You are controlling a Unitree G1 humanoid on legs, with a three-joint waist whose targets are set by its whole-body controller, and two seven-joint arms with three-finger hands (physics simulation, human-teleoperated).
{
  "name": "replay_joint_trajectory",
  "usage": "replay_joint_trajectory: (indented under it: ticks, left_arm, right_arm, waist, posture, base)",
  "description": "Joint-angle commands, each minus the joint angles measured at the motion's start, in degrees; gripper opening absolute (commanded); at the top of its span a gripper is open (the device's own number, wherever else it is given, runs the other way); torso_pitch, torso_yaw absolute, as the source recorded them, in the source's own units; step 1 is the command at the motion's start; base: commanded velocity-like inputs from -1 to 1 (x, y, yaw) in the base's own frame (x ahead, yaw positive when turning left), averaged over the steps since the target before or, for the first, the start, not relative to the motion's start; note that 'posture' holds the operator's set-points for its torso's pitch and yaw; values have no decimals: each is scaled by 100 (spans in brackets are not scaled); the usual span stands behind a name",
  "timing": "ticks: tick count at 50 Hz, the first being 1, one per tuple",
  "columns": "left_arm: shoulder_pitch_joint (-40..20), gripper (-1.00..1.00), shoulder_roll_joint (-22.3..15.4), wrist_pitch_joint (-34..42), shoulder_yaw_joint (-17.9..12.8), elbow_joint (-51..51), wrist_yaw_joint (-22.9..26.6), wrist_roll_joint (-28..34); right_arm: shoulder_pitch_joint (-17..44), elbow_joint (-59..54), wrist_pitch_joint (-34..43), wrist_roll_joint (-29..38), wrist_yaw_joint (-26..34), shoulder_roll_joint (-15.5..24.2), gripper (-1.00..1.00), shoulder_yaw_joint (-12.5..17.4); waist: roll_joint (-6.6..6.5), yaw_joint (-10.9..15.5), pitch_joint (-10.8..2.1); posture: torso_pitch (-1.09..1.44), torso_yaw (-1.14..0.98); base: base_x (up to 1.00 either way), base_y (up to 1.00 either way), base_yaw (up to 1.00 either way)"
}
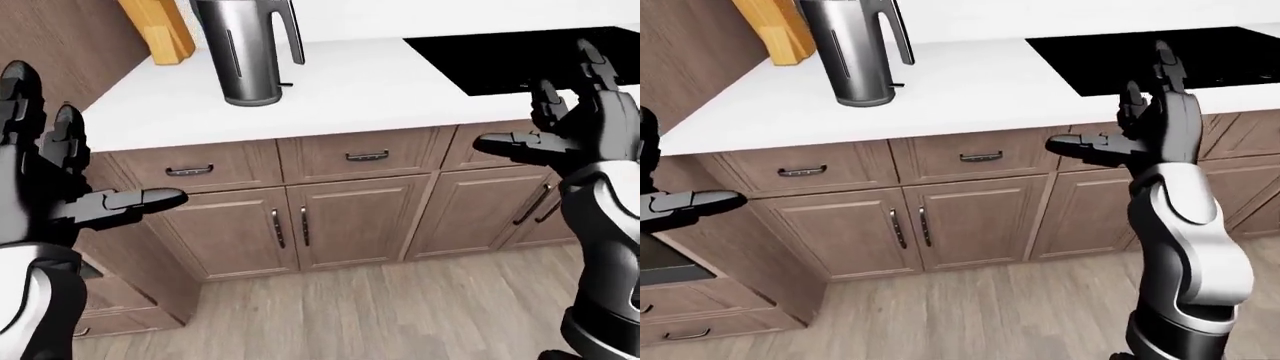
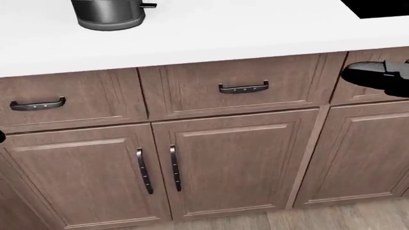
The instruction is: Press the button to open the lid of the electric kettle.
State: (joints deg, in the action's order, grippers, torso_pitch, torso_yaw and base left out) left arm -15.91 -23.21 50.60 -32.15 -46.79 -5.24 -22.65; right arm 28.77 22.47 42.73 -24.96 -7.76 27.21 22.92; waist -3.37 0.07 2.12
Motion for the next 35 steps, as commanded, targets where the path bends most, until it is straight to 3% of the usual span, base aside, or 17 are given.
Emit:
replay_joint_trajectory:
  ticks: [1,12,14,15,16,17,18,20,24,26,27,28,30,32,33,35]
  left_arm:
    - [-87,100,-52,-134,-13,-125,-12,30]
    - [-83,100,-51,-139,-20,-122,1,41]
    - [-89,100,-55,-133,-27,-124,4,40]
    - [-93,100,-58,-126,-28,-129,3,38]
    - [-92,100,-55,-129,-26,-127,3,40]
    - [-89,100,-53,-132,-24,-129,4,42]
    - [-85,100,-51,-138,-16,-127,4,49]
    - [-92,100,-52,-123,-19,-138,4,44]
    - [-95,100,-62,-101,-33,-157,8,40]
    - [-97,100,-66,-88,-38,-171,7,37]
    - [-102,100,-68,-79,-42,-176,6,34]
    - [-109,100,-70,-68,-42,-181,1,31]
    - [-126,100,-80,-46,-41,-189,-9,27]
    - [-137,100,-84,-33,-35,-194,-15,25]
    - [-141,100,-84,-29,-36,-194,-17,22]
    - [-157,100,-95,-14,-35,-199,-25,17]
  right_arm:
    - [133,138,-154,20,32,132,100,73]
    - [118,163,-175,76,89,113,100,65]
    - [117,173,-170,85,94,112,100,66]
    - [114,181,-163,85,97,111,100,70]
    - [112,190,-158,87,99,112,100,74]
    - [118,205,-139,79,98,113,100,81]
    - [119,213,-134,77,99,112,100,81]
    - [109,207,-149,89,103,103,100,76]
    - [105,229,-137,96,117,105,100,81]
    - [97,245,-133,96,118,98,100,82]
    - [97,247,-134,96,122,98,100,83]
    - [98,238,-141,101,123,96,100,83]
    - [105,249,-126,93,124,99,100,88]
    - [112,236,-135,100,124,99,100,84]
    - [113,232,-138,102,127,101,100,82]
    - [120,237,-133,102,131,106,100,81]
  waist:
    - [-67,-21,-110]
    - [423,-14,-99]
    - [631,-6,-119]
    - [803,-7,-173]
    - [501,-54,-110]
    - [610,-22,-107]
    - [635,-24,-123]
    - [567,-17,-143]
    - [325,-16,-32]
    - [83,-42,-52]
    - [-140,-49,-118]
    - [-72,-36,-119]
    - [-53,-17,-65]
    - [53,-1,-100]
    - [133,1,7]
    - [252,32,63]
  posture:
    - [0,0]
    - [0,0]
    - [0,0]
    - [0,0]
    - [0,0]
    - [0,0]
    - [0,0]
    - [0,0]
    - [0,0]
    - [0,0]
    - [0,0]
    - [0,0]
    - [0,0]
    - [0,0]
    - [0,0]
    - [0,0]
  base:
    - [0,23,0]
    - [0,16,0]
    - [0,10,0]
    - [0,9,0]
    - [0,9,0]
    - [0,10,0]
    - [0,9,0]
    - [0,9,0]
    - [0,9,0]
    - [0,9,0]
    - [0,8,0]
    - [0,8,0]
    - [0,7,0]
    - [0,6,0]
    - [0,5,0]
    - [0,4,0]
